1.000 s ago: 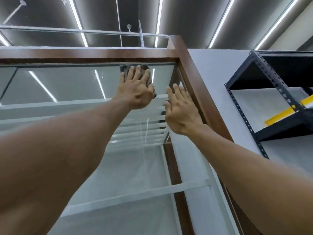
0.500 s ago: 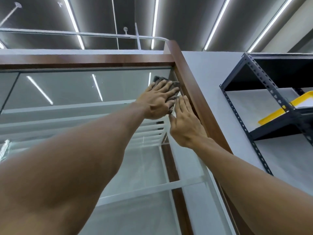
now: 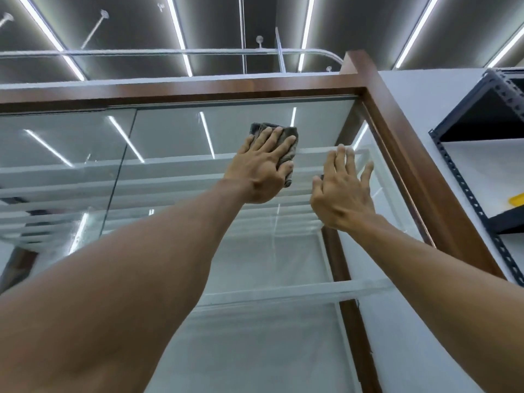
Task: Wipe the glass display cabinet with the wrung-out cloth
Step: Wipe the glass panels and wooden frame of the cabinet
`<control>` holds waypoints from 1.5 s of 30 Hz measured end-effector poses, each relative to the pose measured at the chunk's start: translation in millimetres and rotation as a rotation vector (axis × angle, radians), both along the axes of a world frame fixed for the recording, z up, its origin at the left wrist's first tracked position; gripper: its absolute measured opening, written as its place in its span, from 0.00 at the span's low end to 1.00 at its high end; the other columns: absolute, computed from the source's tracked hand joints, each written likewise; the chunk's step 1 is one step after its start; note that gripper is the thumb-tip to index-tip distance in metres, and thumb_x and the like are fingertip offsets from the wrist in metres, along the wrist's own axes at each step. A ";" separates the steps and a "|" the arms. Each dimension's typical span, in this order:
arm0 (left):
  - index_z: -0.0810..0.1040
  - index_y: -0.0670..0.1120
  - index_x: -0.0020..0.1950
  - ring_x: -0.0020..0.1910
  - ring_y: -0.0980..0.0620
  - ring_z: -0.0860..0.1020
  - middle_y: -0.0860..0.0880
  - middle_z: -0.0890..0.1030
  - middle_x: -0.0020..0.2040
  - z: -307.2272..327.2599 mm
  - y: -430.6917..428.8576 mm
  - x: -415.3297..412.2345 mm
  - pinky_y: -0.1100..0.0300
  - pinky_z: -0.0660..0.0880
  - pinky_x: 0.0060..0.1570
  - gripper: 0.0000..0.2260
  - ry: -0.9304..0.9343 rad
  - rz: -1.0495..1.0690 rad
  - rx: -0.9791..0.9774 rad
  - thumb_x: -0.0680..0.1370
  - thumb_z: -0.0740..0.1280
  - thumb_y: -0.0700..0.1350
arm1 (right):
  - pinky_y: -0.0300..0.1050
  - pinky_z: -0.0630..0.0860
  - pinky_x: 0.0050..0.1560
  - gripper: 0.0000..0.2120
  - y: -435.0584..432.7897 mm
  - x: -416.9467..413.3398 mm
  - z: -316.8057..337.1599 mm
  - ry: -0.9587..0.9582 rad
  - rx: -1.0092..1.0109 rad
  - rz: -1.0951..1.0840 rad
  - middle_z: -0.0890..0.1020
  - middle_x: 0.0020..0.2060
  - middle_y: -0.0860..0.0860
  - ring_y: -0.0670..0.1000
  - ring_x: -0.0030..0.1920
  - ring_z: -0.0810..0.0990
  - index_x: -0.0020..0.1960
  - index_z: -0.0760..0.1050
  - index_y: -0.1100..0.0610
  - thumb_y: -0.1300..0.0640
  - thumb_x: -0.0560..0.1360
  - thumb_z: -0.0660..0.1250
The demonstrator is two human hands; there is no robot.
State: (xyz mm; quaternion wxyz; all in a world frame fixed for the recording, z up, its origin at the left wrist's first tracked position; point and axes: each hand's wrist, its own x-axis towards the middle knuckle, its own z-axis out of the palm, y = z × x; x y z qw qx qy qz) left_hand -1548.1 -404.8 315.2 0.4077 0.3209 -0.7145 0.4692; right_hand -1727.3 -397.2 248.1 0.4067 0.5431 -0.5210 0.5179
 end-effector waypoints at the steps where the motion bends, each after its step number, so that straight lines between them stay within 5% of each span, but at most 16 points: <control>1: 0.46 0.56 0.85 0.84 0.53 0.39 0.51 0.42 0.85 -0.1 -0.3 7.4 0.50 0.35 0.81 0.27 0.013 0.000 0.005 0.87 0.47 0.58 | 0.69 0.35 0.79 0.34 0.3 1.8 1.2 -0.004 0.004 -0.005 0.42 0.83 0.59 0.59 0.83 0.39 0.83 0.41 0.61 0.47 0.83 0.46; 23: 0.46 0.55 0.85 0.83 0.54 0.39 0.52 0.42 0.85 -18.7 -11.3 216.1 0.50 0.36 0.81 0.26 0.386 0.017 0.040 0.87 0.48 0.56 | 0.70 0.33 0.78 0.31 -12.5 246.0 11.3 0.417 -0.005 0.039 0.41 0.83 0.55 0.54 0.83 0.36 0.83 0.40 0.58 0.45 0.86 0.41; 29: 0.44 0.54 0.85 0.83 0.55 0.37 0.52 0.41 0.85 -80.9 -9.1 242.2 0.50 0.35 0.81 0.28 0.431 0.016 0.034 0.86 0.47 0.57 | 0.67 0.36 0.79 0.30 -14.6 249.5 1.4 0.407 -0.004 0.047 0.42 0.83 0.55 0.55 0.83 0.38 0.84 0.40 0.57 0.47 0.86 0.41; 34: 0.44 0.56 0.85 0.83 0.55 0.38 0.53 0.41 0.85 -89.3 -6.5 254.0 0.50 0.36 0.82 0.31 0.216 0.060 0.045 0.83 0.46 0.61 | 0.66 0.35 0.80 0.29 -13.1 248.9 0.9 0.403 0.014 0.072 0.40 0.83 0.54 0.54 0.83 0.37 0.84 0.39 0.56 0.47 0.86 0.41; 40: 0.42 0.51 0.85 0.83 0.51 0.37 0.48 0.39 0.85 -72.5 -9.7 242.3 0.49 0.35 0.81 0.29 0.528 0.052 0.070 0.86 0.48 0.57 | 0.62 0.33 0.80 0.30 -14.8 241.2 -11.6 0.423 0.018 0.100 0.39 0.83 0.54 0.54 0.82 0.35 0.84 0.39 0.55 0.46 0.86 0.42; 45: 0.43 0.54 0.85 0.83 0.54 0.37 0.52 0.40 0.85 -95.0 -8.9 231.3 0.51 0.35 0.81 0.30 0.220 0.058 0.031 0.84 0.46 0.60 | 0.60 0.33 0.80 0.29 -12.9 240.9 -15.8 0.426 0.013 0.104 0.39 0.83 0.54 0.54 0.82 0.35 0.84 0.38 0.55 0.47 0.86 0.41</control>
